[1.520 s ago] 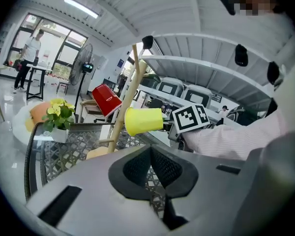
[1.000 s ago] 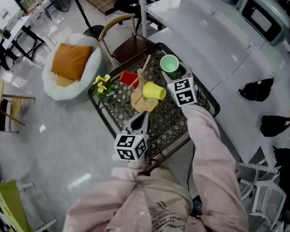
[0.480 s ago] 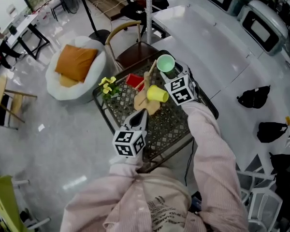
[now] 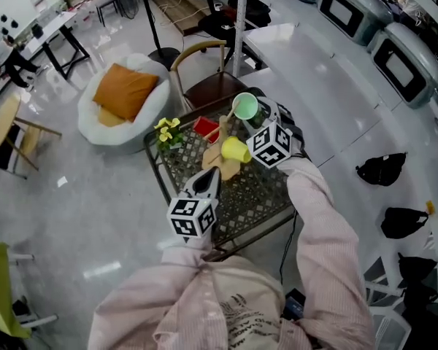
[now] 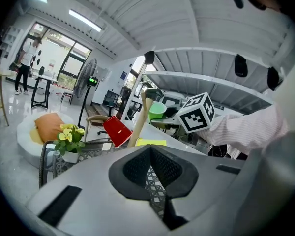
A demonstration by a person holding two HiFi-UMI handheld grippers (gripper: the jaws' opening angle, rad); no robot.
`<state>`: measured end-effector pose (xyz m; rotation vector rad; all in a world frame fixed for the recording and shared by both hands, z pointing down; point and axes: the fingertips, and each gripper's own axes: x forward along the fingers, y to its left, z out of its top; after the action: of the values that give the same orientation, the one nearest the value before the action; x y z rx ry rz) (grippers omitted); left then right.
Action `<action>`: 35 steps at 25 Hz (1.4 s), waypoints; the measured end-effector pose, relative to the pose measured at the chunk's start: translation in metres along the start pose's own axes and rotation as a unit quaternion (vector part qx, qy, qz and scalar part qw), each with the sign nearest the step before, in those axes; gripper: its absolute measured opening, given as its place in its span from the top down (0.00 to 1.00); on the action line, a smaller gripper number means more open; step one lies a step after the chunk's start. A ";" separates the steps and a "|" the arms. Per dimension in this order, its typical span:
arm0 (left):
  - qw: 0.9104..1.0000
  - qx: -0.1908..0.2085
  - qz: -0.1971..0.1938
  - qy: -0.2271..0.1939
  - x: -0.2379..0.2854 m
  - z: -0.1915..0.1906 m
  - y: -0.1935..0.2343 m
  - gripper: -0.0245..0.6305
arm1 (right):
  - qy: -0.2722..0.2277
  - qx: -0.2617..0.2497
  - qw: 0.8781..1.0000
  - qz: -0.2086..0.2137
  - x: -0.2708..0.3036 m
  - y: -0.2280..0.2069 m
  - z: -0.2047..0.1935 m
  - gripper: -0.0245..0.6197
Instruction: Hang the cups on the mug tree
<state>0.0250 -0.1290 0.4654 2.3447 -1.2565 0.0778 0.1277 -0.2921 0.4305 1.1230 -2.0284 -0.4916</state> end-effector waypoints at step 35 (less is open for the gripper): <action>0.998 -0.026 0.046 -0.033 -0.011 0.011 0.012 0.96 | -0.029 -0.410 0.911 -0.022 -0.007 0.028 0.042 0.55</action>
<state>0.0075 -0.1303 0.4574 2.2610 -1.3824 -0.0023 0.0827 -0.2721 0.4183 0.6246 -1.5614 -1.2635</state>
